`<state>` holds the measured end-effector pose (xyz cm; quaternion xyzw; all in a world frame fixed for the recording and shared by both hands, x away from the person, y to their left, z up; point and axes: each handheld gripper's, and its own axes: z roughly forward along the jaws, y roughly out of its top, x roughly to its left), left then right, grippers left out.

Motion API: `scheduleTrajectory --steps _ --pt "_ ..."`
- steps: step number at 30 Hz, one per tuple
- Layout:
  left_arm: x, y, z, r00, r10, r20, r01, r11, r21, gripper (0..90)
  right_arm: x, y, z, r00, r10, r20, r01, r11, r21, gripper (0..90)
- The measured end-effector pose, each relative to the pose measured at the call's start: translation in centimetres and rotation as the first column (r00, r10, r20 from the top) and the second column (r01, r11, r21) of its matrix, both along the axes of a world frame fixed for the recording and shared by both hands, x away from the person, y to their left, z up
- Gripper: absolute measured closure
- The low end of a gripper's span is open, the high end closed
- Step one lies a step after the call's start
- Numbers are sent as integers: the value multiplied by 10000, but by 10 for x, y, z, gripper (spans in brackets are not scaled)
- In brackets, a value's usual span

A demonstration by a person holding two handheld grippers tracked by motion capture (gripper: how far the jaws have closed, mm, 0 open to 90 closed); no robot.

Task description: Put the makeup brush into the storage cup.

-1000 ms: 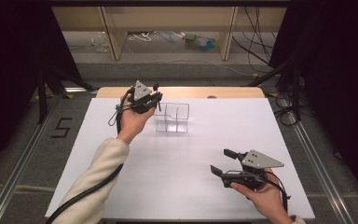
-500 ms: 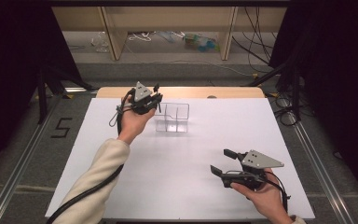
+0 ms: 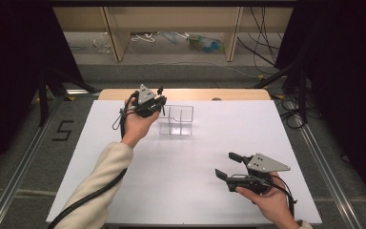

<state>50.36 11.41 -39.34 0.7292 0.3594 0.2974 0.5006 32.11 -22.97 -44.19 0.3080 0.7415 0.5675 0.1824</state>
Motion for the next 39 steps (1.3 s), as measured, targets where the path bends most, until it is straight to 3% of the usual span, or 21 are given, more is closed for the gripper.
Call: scheduleTrajectory --steps 2,5,10,32,34,37,39 --pt "0 0 -1 10000 -1 -13 1 10000 -13 855 0 -2 1 9997 166 -193 -171 9996 -238 235" --pt "0 -1 -2 10000 -37 -21 37 10000 11 855 0 0 0 10000 3 -8 -3 10000 -8 235" --pt "0 -1 -4 10000 -20 -57 20 10000 -3 855 -1 -2 2 9995 194 -249 -202 9994 -287 235" --pt "1 -2 -6 10000 7 -52 -7 10000 -16 855 0 -1 1 9996 170 -215 -175 9996 -224 236" --pt "1 -1 -6 10000 -1 -74 1 10000 26 855 1 -1 0 9998 173 50 -172 9995 -265 236" --pt "1 -1 -7 9999 24 -99 -24 10000 -12 855 -1 -1 1 9994 187 -283 -193 9996 -212 236" --pt "1 -1 -8 9999 17 -114 -18 10000 -30 855 1 -2 1 9997 212 -87 -214 9993 -290 236"
